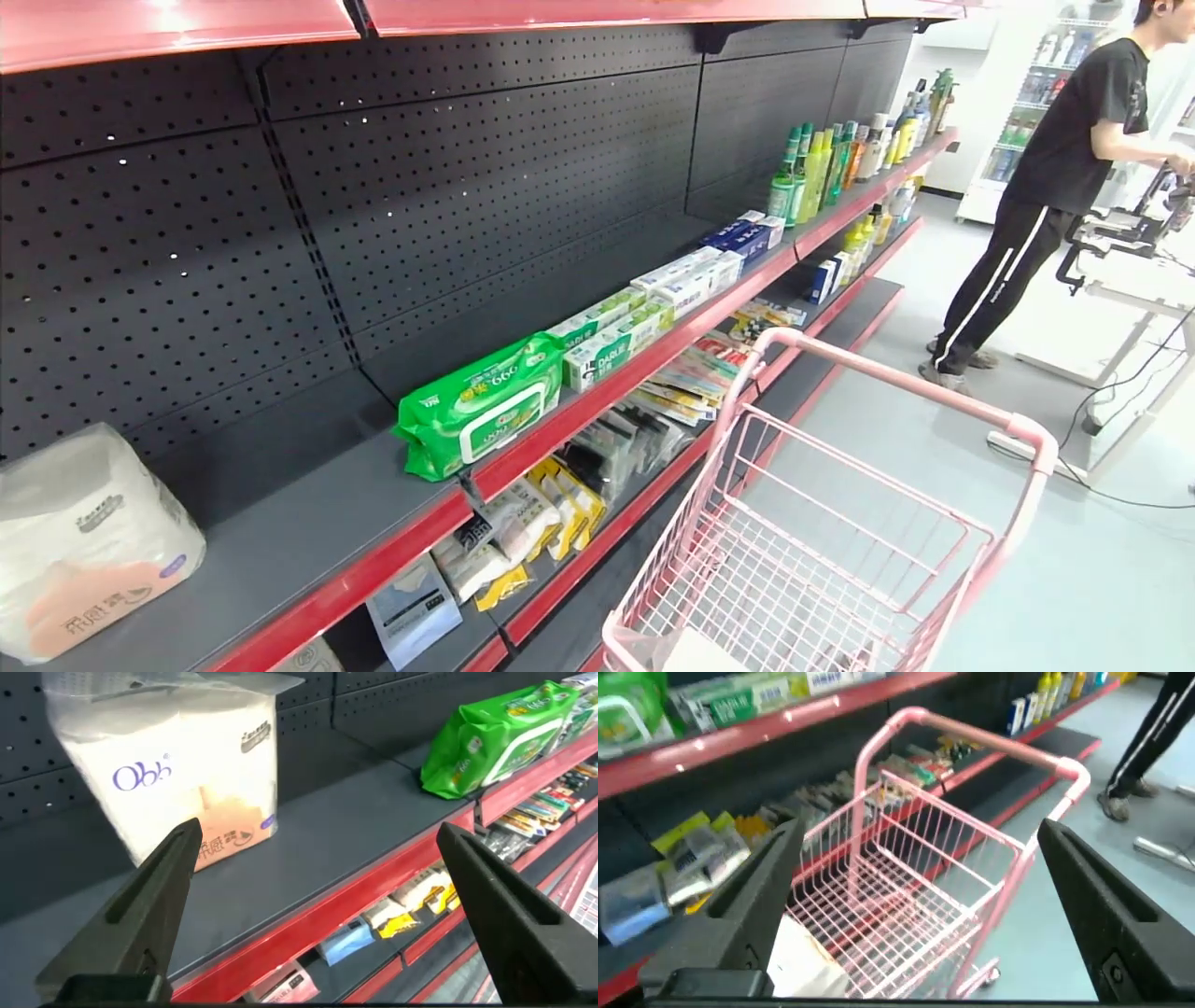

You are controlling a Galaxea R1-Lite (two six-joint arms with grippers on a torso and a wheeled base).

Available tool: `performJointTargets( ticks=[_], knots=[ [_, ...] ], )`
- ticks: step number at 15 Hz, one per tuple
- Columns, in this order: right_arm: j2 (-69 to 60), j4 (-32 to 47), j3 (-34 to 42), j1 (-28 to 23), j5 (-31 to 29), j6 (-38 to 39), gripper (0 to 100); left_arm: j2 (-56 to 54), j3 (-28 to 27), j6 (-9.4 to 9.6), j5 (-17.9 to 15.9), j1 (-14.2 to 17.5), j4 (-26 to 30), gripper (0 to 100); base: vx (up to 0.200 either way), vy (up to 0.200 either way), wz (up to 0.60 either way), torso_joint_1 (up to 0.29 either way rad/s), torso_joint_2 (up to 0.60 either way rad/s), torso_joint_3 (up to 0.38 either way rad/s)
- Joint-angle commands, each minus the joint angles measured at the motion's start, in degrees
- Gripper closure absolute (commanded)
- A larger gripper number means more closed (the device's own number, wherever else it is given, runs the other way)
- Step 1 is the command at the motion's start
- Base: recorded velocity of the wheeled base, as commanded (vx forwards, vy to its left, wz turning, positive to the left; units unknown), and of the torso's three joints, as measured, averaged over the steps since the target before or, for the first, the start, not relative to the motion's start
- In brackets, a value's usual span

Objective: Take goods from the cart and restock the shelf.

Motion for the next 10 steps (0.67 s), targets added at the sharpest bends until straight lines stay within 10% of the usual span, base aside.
performJointTargets(
  ticks=[1,4,5,10],
  knots=[
    [23.05,-0.09,-23.97,1.95,1.12,7.41,0,0.05,-0.04,0.0,-0.01,0.03,0.0,0,0.0,0.0,0.0,0.0,0.0,0.0],
    [44.32,0.35,-40.84,3.36,1.73,-0.32,0,0.05,-0.04,0.0,-0.01,0.03,0.0,0,0.0,0.0,0.0,0.0,0.0,0.0],
    [51.35,0.35,-39.88,3.45,-1.43,-9.72,0,0.05,-0.04,0.0,-0.01,0.03,0.0,0,0.0,0.0,0.0,0.0,0.0,0.0],
    [87.65,-0.26,-37.68,16.01,0.32,-9.2,0,0.05,-0.04,0.0,-0.01,0.03,0.0,0,0.0,0.0,0.0,0.0,0.0,0.0]
  ],
)
